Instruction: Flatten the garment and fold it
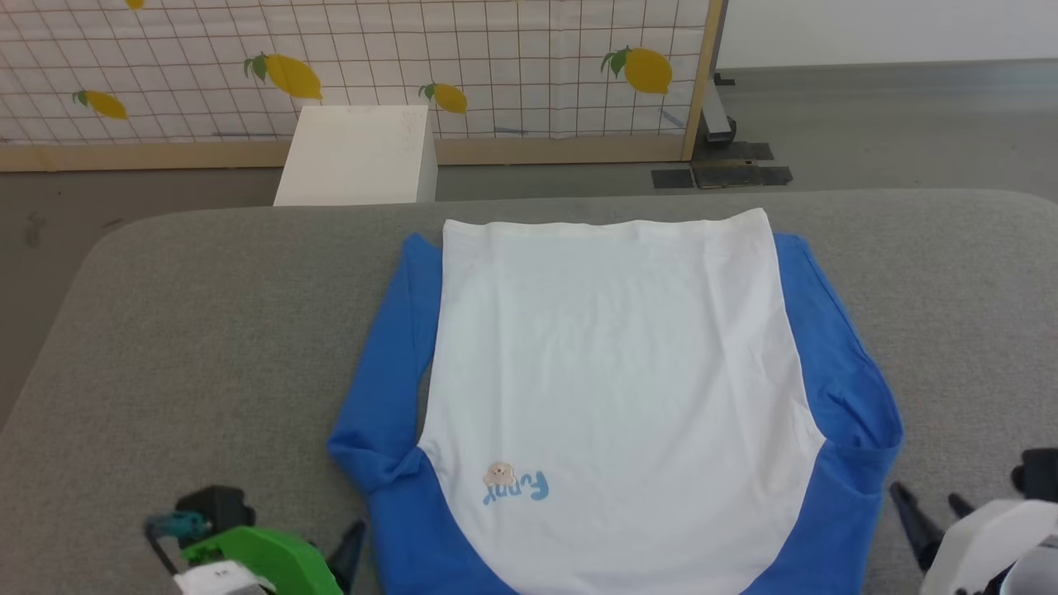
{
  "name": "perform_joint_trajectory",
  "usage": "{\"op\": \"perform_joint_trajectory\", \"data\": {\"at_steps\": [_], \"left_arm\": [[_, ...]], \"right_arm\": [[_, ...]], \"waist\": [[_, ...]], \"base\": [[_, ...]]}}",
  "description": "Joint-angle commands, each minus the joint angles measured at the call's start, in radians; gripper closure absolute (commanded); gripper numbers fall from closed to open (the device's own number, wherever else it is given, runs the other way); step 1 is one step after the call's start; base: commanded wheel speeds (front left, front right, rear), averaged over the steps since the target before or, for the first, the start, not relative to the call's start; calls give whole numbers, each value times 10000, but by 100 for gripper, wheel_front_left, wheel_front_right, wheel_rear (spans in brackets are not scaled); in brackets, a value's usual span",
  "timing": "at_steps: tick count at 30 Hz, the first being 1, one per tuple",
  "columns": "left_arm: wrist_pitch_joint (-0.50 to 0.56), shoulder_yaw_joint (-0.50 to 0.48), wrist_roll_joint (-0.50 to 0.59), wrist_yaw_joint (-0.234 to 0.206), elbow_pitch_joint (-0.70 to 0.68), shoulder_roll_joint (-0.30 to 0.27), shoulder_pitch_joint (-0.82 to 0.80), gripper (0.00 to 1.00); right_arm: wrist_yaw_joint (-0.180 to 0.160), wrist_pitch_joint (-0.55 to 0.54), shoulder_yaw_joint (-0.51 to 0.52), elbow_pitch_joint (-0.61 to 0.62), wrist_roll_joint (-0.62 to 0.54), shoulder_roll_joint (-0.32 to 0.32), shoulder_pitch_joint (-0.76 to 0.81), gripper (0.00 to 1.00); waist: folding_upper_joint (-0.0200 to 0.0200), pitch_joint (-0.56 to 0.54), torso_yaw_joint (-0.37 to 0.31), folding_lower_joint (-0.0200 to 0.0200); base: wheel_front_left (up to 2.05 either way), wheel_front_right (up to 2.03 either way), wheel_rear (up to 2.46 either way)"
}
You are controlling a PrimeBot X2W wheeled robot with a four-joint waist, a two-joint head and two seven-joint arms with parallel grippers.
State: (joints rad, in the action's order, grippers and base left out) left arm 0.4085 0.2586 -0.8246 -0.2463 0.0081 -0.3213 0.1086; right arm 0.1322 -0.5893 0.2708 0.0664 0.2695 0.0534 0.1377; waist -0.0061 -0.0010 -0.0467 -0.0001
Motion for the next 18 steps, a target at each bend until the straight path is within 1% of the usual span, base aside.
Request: {"op": "perform_joint_trajectory", "data": {"at_steps": [1, 4, 8, 11, 14, 16, 18], "left_arm": [[-228, -229, 10, -122, -299, -106, -289, 0], [-1105, -802, 250, -136, -1008, -217, -690, 0], [-2736, -1370, 755, 247, -1431, -300, -1267, 0], [-4430, -1688, 1375, 675, -1417, -345, -1679, 0], [-5710, -1709, 1828, 1061, -1237, -286, -1929, 0], [-6268, -1677, 2143, 1290, -1129, -251, -2081, 0], [-6533, -1719, 2464, 1480, -1098, -221, -2224, 0]], "right_arm": [[-15, 69, 188, 188, 135, 21, -354, 0], [-15, 33, 541, 441, 63, 187, -1057, 0], [-15, -76, 727, 80, -64, 477, -2469, 0], [-15, -123, 661, -594, -276, 811, -3695, 0], [-15, -234, 409, -1323, -502, 1112, -4743, 0], [-15, -337, 158, -1875, -641, 1312, -5436, 0], [-15, -414, -110, -2405, -813, 1527, -6151, 0]], "waist": [[61, 56, -35, 1], [61, 255, -81, 1], [61, 814, -133, 1], [61, 1409, -94, 1], [61, 1988, -6, 1], [61, 2358, 53, 1], [61, 2759, 109, 1]], "base": [[0, 0, 0], [0, 0, 0], [0, 0, 0], [0, 0, 0], [0, 0, 0], [0, 0, 0], [0, 0, 0]]}}
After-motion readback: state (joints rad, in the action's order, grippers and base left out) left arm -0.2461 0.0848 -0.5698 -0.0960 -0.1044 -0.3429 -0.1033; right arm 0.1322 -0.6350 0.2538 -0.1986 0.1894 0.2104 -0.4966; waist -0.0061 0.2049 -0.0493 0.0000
